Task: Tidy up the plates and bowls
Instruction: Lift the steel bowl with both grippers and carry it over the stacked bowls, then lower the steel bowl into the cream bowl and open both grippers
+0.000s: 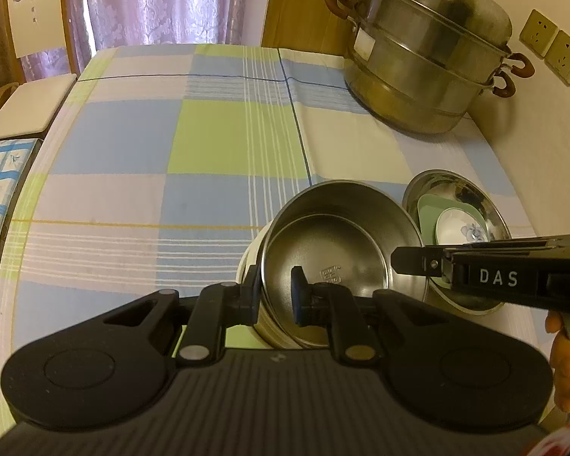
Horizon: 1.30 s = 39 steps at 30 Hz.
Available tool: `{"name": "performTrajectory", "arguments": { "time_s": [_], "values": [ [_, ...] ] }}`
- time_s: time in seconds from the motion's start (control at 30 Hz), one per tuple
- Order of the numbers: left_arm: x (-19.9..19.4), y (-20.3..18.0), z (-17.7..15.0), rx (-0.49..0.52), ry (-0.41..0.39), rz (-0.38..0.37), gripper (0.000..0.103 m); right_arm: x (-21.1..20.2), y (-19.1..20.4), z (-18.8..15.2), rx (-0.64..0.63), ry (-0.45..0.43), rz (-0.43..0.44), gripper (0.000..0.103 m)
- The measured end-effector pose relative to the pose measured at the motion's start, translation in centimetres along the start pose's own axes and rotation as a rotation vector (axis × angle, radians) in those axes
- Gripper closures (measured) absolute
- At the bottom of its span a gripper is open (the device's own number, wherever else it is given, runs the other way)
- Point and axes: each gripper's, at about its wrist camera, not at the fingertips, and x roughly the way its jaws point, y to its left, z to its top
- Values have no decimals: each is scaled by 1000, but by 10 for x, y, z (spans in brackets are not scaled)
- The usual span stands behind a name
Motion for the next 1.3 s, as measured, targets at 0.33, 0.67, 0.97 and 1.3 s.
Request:
{"name": "performTrajectory", "arguments": {
  "time_s": [0.33,0.67,0.97,1.3],
  "values": [
    [1,-2,-2,1,-3,11,85,2,-3,-2,10,3,-13,94],
    [-20,-10,-3,18,-62,30,81,-18,-4,-10,0,-66,-1,59],
    [-59,-21,-27,34,-93,34,79,-57,-17,-33,23,-114,39,56],
    [-98,-45,-73,27,-99,35,79,-101,-30,-77,8,-134,76,49]
  ]
}}
